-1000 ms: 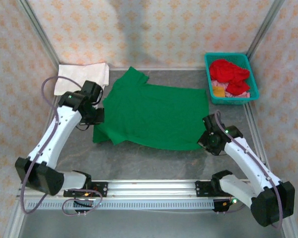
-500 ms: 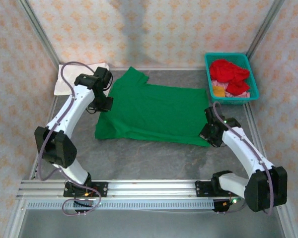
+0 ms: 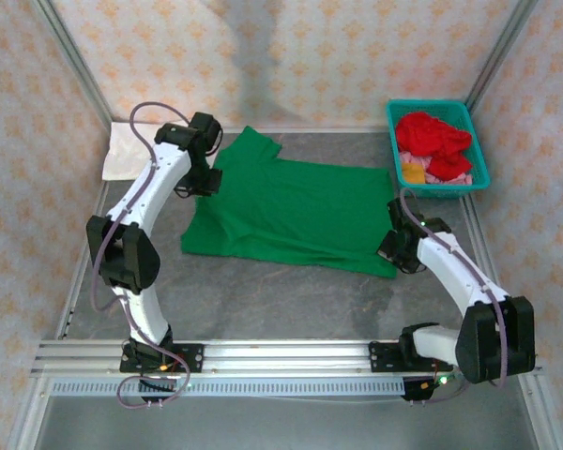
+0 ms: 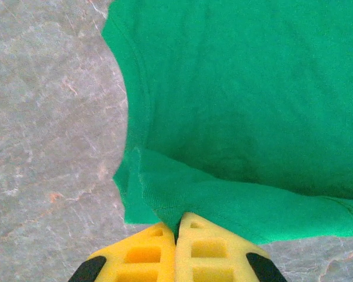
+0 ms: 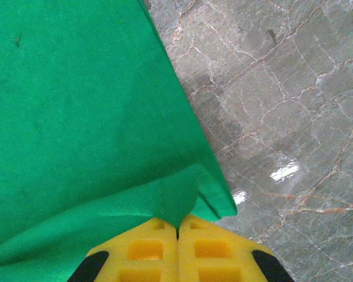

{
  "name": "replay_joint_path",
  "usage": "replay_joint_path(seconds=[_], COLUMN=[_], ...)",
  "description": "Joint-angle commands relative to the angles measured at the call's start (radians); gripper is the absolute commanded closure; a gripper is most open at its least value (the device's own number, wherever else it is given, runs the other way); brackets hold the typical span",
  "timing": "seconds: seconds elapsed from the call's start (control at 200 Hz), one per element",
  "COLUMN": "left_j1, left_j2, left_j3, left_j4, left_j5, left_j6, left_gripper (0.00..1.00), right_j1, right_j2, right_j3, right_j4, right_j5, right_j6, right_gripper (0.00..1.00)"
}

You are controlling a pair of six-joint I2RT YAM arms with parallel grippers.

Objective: Fold and stack the t-shirts

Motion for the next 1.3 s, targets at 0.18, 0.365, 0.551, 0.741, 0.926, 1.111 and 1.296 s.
replay_joint_path(seconds=[0.18, 0.365, 0.551, 0.741, 0.926, 1.111, 1.296], left_j1=[0.007, 0.008, -0.004, -0.009, 0.024, 0.031, 0.015], left_j2=[0.122, 0.33, 0.246, -0.161, -0.154, -0.042, 0.019], left_j3=[0.165, 0.468, 0.41, -0.258, -0.497, -0.467, -0.403], left_j4=[-0.05, -0.103, -0.03, 0.361, 0.484, 0.533, 0.543], left_j5=[-0.083, -0.141, -0.213, -0.111, -0.026, 0.075, 0.164], left_j6=[0.044, 0.02, -0.057, -0.156, -0.188, -0.201, -0.224], left_gripper=[1.0, 0.67, 0.49, 0.5, 0.53, 0.56, 0.56], right_j1=[-0.009, -0.083, -0.085, 0.016, 0.081, 0.111, 0.111], right_j2=[0.094, 0.196, 0.13, -0.003, 0.044, 0.185, 0.269], right_j3=[0.099, 0.232, 0.259, 0.088, -0.004, 0.06, 0.091], right_j4=[0.051, 0.087, 0.109, 0.151, 0.233, 0.285, 0.354], right_j5=[0.016, 0.044, -0.052, -0.217, -0.223, -0.165, -0.169], right_j6=[-0.032, -0.045, -0.11, -0.129, -0.072, -0.059, -0.024], right_gripper=[0.91, 0.67, 0.64, 0.65, 0.68, 0.68, 0.69])
